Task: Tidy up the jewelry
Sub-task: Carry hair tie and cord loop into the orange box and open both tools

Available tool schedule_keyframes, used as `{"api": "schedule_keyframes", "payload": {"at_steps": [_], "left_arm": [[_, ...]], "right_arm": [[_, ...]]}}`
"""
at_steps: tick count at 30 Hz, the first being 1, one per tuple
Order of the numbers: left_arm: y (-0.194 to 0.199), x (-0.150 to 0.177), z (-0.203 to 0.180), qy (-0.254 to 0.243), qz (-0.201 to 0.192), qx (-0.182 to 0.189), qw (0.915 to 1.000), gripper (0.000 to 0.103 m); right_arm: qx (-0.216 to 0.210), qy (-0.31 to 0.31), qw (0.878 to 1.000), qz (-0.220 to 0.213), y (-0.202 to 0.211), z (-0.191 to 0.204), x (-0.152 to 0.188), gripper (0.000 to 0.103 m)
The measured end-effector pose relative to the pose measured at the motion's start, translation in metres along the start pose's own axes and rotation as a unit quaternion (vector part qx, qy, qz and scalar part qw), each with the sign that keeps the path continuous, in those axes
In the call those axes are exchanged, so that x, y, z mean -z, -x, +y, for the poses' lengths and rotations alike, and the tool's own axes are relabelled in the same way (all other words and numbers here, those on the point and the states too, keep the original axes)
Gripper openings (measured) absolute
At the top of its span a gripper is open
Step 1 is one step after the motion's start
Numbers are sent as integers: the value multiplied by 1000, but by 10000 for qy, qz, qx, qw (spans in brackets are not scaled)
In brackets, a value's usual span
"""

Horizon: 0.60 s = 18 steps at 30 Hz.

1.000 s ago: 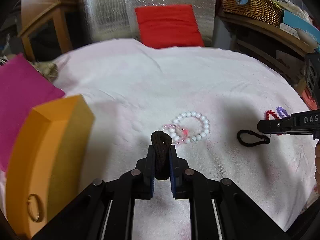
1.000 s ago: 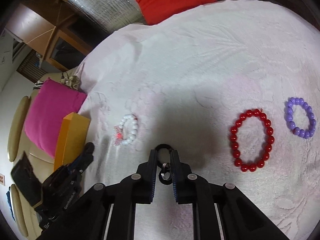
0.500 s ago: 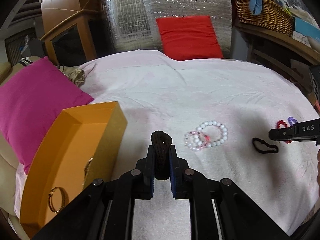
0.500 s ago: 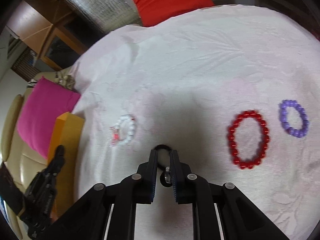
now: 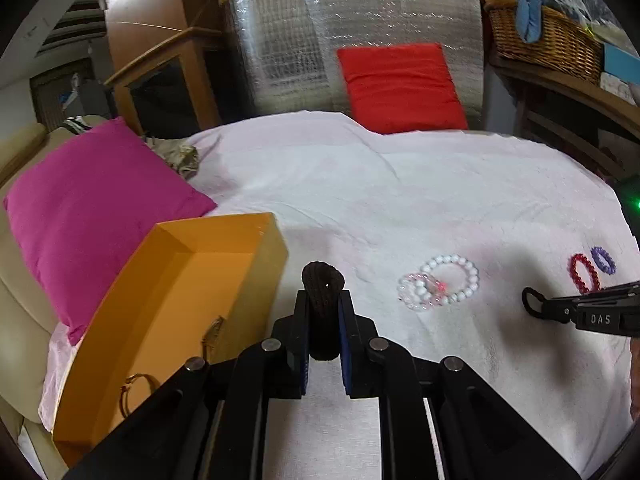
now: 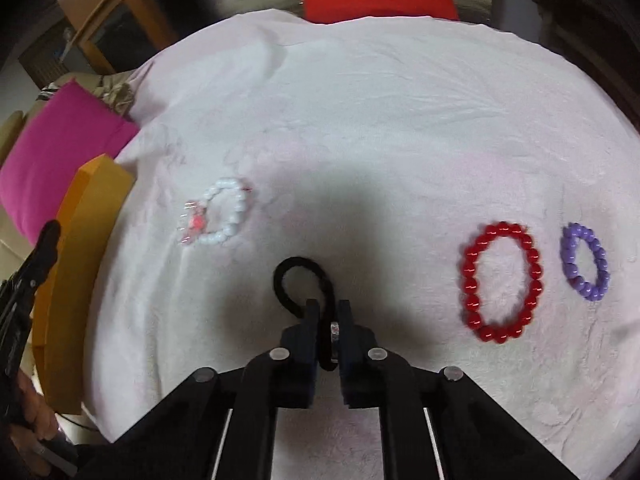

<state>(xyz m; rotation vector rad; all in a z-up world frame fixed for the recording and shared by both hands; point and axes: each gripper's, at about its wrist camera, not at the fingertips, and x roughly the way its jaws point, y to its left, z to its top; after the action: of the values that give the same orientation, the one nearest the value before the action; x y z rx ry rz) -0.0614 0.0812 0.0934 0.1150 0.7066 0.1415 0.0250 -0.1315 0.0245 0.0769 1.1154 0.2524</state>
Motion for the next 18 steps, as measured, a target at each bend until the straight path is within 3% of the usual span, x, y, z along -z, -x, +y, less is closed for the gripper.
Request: {"api": "schedule_keyframes", "payload": {"at_steps": [10, 18], "left_arm": [[14, 1, 22, 145, -204, -256, 9994, 13], [21, 6, 47, 309, -248, -377, 9985, 13]], "right_arm": [[-580, 102, 9961, -654, 32, 28, -4, 9], [-855, 106, 9942, -647, 30, 66, -11, 9]]}}
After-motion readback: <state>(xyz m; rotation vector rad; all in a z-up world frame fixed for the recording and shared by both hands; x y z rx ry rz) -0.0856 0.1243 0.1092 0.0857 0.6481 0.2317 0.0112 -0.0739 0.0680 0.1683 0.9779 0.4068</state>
